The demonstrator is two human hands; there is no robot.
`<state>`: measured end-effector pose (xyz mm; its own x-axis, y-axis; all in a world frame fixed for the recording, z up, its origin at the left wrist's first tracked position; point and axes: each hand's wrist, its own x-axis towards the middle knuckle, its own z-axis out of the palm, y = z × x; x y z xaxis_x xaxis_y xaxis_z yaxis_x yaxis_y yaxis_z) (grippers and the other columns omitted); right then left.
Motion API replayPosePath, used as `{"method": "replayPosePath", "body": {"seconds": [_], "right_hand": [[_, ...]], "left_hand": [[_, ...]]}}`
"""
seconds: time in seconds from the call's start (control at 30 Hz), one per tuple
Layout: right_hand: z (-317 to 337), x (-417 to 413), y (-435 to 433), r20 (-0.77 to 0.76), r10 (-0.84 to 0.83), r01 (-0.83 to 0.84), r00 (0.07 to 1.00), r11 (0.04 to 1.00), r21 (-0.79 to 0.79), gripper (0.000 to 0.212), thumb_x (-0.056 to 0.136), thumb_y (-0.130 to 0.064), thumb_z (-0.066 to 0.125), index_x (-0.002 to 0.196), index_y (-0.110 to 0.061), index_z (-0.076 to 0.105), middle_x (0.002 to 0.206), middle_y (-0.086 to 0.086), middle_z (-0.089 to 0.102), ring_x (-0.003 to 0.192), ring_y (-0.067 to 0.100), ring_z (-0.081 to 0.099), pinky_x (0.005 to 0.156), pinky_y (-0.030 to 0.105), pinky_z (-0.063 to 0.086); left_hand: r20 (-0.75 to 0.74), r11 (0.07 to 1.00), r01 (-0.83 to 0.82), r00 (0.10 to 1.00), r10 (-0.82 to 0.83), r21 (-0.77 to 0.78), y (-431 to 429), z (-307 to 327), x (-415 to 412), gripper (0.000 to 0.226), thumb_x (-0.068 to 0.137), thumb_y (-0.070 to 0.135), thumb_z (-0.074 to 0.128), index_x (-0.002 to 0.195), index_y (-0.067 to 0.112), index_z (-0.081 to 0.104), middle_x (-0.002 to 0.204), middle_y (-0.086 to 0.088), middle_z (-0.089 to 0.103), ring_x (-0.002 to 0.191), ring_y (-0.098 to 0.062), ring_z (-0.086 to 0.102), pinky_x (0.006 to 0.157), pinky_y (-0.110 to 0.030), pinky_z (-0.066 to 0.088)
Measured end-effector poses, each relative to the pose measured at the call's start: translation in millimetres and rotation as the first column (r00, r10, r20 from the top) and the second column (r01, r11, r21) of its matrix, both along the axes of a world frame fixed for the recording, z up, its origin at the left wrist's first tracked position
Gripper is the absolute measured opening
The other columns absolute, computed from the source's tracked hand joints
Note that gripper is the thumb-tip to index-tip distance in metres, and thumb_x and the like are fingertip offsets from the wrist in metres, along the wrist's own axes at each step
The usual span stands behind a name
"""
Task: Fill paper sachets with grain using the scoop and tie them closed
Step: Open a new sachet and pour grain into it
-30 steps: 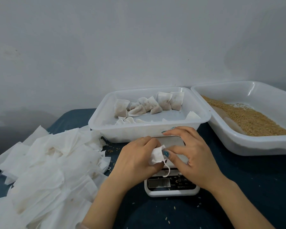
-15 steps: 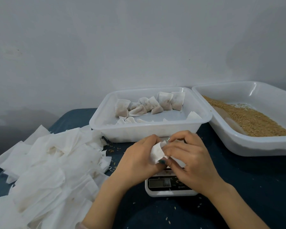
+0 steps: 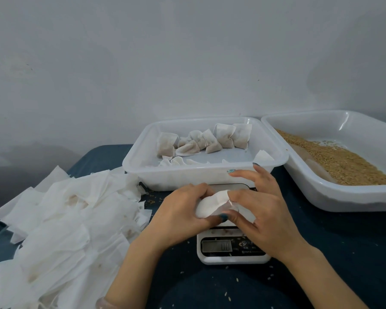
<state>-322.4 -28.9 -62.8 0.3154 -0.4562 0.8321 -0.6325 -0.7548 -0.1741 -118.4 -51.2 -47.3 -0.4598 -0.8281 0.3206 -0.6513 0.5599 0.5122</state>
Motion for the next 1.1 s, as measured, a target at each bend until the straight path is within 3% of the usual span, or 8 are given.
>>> {"method": "replayPosePath", "body": {"seconds": [0.13,0.33,0.67,0.97,1.1], "right_hand": [[-0.6,0.8,0.0,-0.056,0.004,-0.004,0.998,1.000,-0.011,0.026,0.099,-0.041,0.056,0.097,-0.018,0.067,0.097,-0.001,0.072,0.131,0.017,0.050,0.113,0.057,0.030],[0.1,2.0,0.7,-0.132,-0.001,-0.007,0.991,0.998,-0.057,0.026,0.098,-0.040,0.060,0.089,-0.019,0.072,0.088,-0.011,0.071,0.128,0.019,0.052,0.110,0.055,0.033],[4.6,2.6,4.6,-0.079,0.019,-0.022,0.997,0.999,-0.037,0.033,0.093,-0.050,0.061,0.080,-0.025,0.078,0.102,-0.009,0.070,0.126,0.020,0.050,0.104,0.047,0.036],[3.4,4.4,5.8,-0.132,-0.012,0.007,0.991,0.999,-0.039,0.028,0.095,-0.039,0.061,0.078,-0.023,0.076,0.101,-0.009,0.069,0.121,0.024,0.053,0.099,0.047,0.039],[4.4,4.9,7.8,-0.064,-0.026,0.020,0.998,0.997,-0.081,0.031,0.093,-0.047,0.060,0.085,-0.024,0.078,0.096,-0.009,0.070,0.114,0.022,0.055,0.096,0.044,0.040]], "left_hand": [[-0.048,0.997,0.053,0.998,-0.051,0.060,1.7,0.2,-3.1,0.023,0.068,0.054,0.064,0.088,0.050,0.054,0.086,0.027,0.063,0.080,0.000,0.060,0.063,-0.018,0.042],[-0.087,0.989,0.085,0.993,-0.075,0.120,-1.3,-2.8,-2.6,0.026,0.068,0.051,0.066,0.087,0.035,0.060,0.081,0.015,0.065,0.075,-0.007,0.062,0.065,-0.038,0.053],[-0.116,0.989,0.067,0.992,-0.052,0.132,-0.5,-1.7,-1.3,0.018,0.068,0.039,0.069,0.077,0.038,0.054,0.074,0.021,0.060,0.066,-0.002,0.053,0.057,-0.025,0.038],[-0.102,0.983,0.093,0.992,-0.077,0.156,2.0,-1.0,-5.0,0.029,0.068,0.038,0.074,0.086,0.038,0.052,0.077,0.015,0.061,0.071,-0.009,0.056,0.065,-0.038,0.049],[-0.094,0.987,0.088,0.993,-0.075,0.136,0.1,-2.8,-2.8,0.032,0.070,0.044,0.076,0.080,0.045,0.046,0.071,0.022,0.058,0.065,-0.004,0.050,0.058,-0.030,0.042]]}}
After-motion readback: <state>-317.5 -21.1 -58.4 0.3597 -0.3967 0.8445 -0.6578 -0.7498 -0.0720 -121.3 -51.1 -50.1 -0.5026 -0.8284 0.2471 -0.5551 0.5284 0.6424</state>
